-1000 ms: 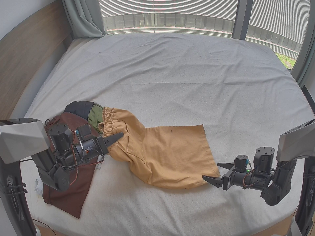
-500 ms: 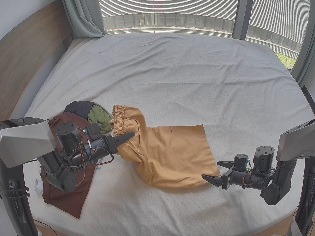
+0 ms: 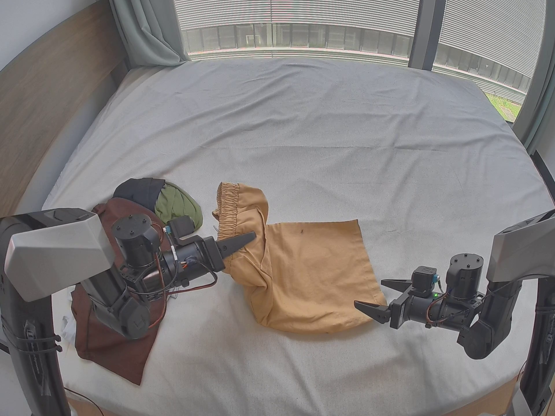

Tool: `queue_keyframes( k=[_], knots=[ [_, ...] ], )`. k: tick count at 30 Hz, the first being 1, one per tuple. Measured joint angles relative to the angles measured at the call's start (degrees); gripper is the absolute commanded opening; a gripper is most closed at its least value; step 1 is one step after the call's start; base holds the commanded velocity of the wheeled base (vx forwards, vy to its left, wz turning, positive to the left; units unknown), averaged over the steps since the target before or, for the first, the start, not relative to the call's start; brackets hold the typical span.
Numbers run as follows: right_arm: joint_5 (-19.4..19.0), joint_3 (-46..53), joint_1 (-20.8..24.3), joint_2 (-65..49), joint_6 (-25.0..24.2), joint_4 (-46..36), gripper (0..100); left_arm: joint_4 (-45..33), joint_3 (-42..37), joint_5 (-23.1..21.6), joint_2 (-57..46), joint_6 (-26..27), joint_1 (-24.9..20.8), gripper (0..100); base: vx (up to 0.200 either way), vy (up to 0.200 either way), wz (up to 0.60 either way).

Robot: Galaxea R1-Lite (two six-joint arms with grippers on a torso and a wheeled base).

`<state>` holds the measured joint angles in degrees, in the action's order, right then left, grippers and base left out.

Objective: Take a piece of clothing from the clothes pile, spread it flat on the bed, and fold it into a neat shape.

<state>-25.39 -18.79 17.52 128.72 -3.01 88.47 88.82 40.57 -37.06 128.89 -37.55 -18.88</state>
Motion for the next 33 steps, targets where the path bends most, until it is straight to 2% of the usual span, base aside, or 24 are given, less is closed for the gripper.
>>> queue_keyframes(
  k=[7,26,33],
  knots=[
    [0.1,-0.3,-0.2,-0.5,-1.0,-0.1,100,0.1,2.5,0.0,1.6,-3.8,-2.4,0,0.000,0.000,0.00],
    [0.3,-2.5,-3.2,-1.9,-3.4,-0.1,100,0.0,7.3,0.9,6.4,-7.4,-7.7,0,0.000,0.000,0.00],
    [1.5,-3.7,-3.6,-2.6,-6.0,-0.2,100,-0.3,9.8,1.2,8.0,-8.9,-9.7,0,0.000,0.000,0.00]
  ],
)
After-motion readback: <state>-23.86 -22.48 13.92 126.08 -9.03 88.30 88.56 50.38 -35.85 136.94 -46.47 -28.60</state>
